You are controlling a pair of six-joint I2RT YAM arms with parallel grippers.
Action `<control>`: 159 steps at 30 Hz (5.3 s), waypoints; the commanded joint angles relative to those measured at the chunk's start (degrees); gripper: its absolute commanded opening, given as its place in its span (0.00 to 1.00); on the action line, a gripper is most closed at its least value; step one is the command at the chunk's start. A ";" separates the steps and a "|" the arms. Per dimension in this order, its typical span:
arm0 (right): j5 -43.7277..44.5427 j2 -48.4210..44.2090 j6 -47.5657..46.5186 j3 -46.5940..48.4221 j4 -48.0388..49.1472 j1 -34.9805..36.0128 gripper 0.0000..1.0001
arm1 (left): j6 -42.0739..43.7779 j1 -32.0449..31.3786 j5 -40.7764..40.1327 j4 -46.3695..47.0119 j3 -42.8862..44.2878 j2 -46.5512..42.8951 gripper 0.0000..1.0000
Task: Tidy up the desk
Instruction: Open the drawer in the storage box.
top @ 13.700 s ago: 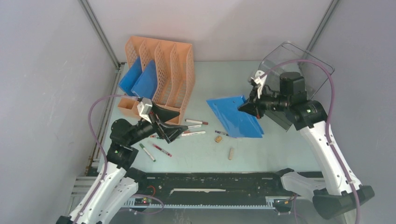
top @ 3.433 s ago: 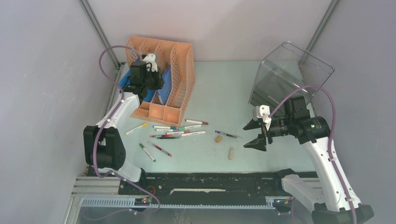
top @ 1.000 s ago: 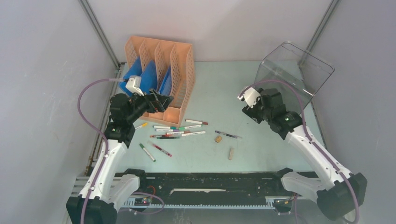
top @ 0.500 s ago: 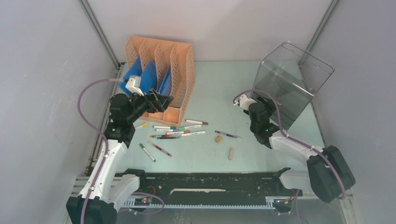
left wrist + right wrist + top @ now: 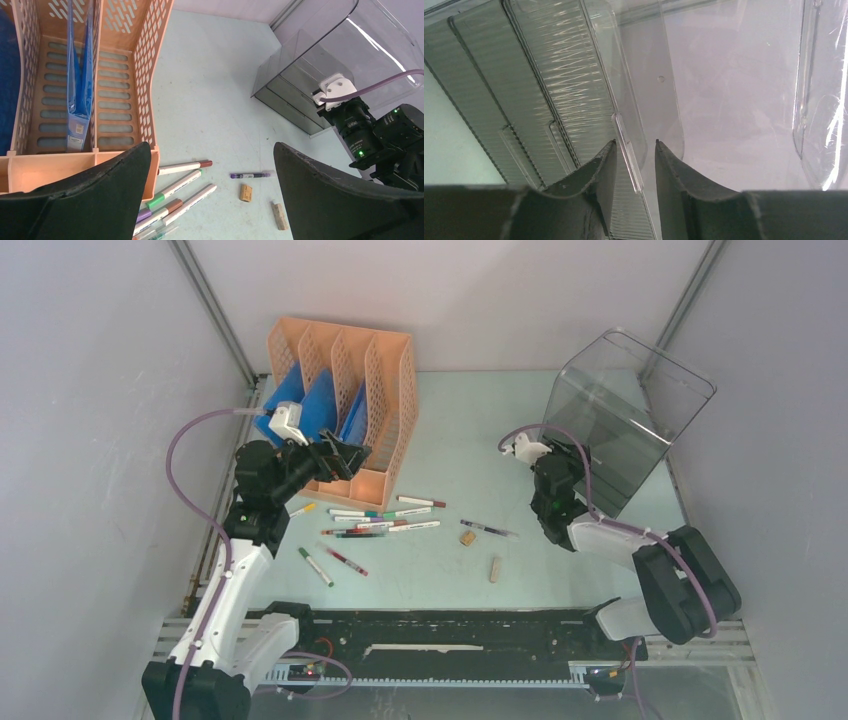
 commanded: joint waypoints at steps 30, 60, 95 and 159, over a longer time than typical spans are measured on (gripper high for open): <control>-1.80 -18.57 12.34 6.33 -28.38 12.05 0.00 | -9.95 -0.73 11.02 12.86 -0.39 5.42 1.00; 1.16 -5.95 -6.61 -5.64 -0.92 2.13 0.48 | -8.02 -3.75 11.62 9.12 1.07 8.08 1.00; -0.22 -9.91 -10.43 -3.83 -3.71 1.63 0.00 | -11.04 -4.89 14.72 13.62 0.17 10.32 1.00; 3.29 -23.08 -5.82 0.04 -16.63 16.25 0.00 | -63.01 -42.18 -20.14 67.26 46.97 82.83 1.00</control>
